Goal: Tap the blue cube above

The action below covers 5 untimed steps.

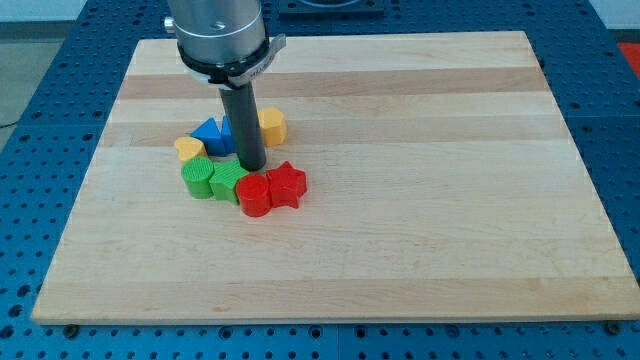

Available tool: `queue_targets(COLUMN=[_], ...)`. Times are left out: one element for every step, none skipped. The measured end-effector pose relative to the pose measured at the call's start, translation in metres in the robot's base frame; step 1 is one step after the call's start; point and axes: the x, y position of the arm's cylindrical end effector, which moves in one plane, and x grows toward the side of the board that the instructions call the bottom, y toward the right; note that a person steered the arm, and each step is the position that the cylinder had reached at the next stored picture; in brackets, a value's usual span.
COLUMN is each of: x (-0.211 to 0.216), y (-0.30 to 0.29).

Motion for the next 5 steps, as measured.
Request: queue_targets(x=[0.005, 0.005, 0.005, 0.002, -0.015], y=[0.000, 0.005, 0.043, 0.077, 0.114])
